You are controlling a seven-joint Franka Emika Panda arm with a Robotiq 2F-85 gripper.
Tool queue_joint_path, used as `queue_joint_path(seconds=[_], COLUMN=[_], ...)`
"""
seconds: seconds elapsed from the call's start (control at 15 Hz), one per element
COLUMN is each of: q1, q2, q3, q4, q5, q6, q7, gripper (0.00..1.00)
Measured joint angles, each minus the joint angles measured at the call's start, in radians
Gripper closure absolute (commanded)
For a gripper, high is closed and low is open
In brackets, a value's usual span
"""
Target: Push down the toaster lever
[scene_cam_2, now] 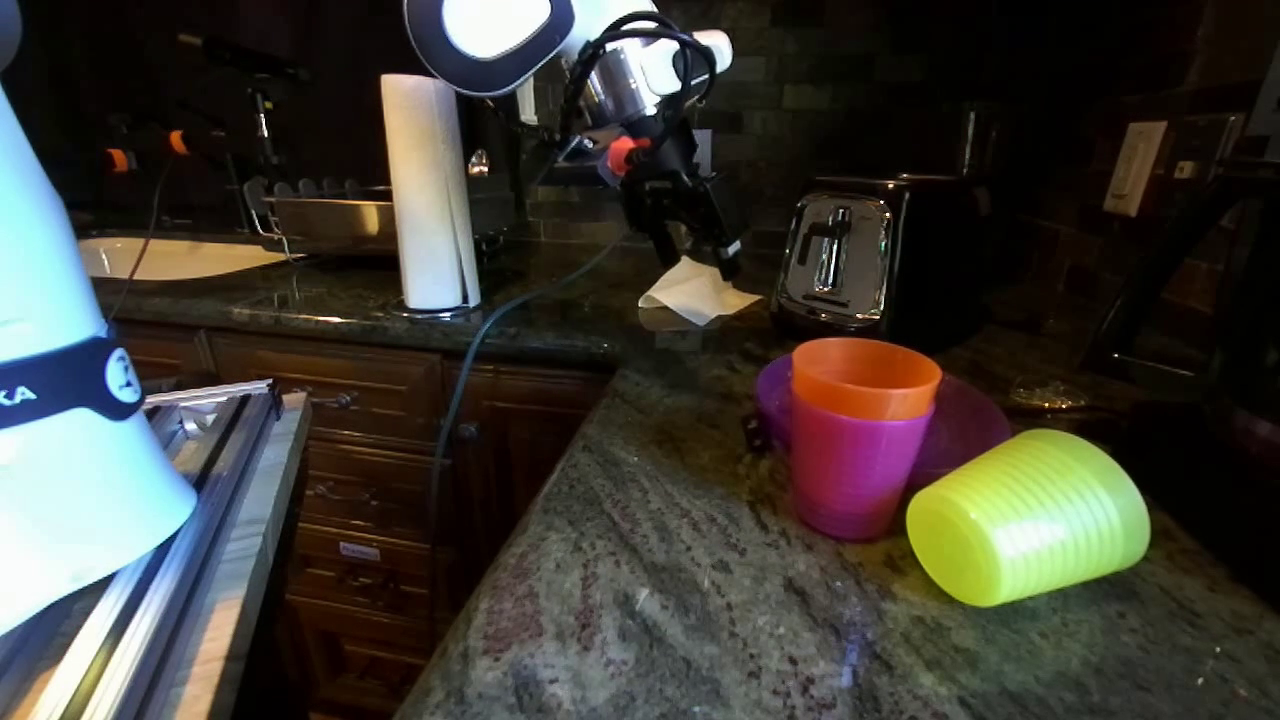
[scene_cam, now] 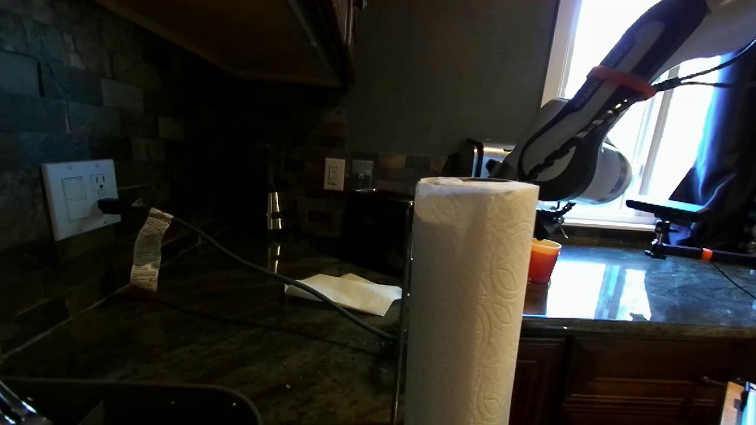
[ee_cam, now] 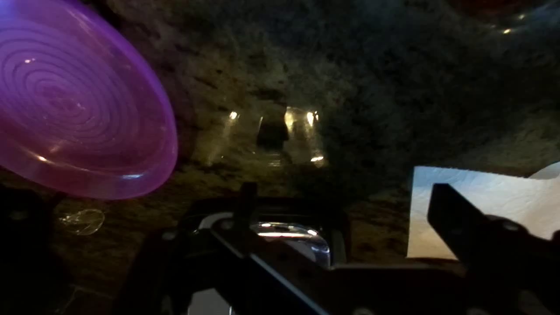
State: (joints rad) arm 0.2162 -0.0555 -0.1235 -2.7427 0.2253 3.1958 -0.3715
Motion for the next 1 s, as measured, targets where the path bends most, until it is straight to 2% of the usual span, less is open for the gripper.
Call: queue_joint_path(seconds=[0.27,0.53,0.87,1.0], q1=[-0.041,-0.042,-0.017,-0.008], q2=[0.096,0.204,0.288,0.305], q3=[0.003,-0.019,-0.031,-0.026], q4=[0.036,0.084,0.162,0.193], q5=[-0.030,-0.002,0.055,0.065], q6=[0.111,0.210,0.241,0.240], q7=[0.045,0.045,0.056,0.074], gripper=[0.00,0.00,0.01,0.07])
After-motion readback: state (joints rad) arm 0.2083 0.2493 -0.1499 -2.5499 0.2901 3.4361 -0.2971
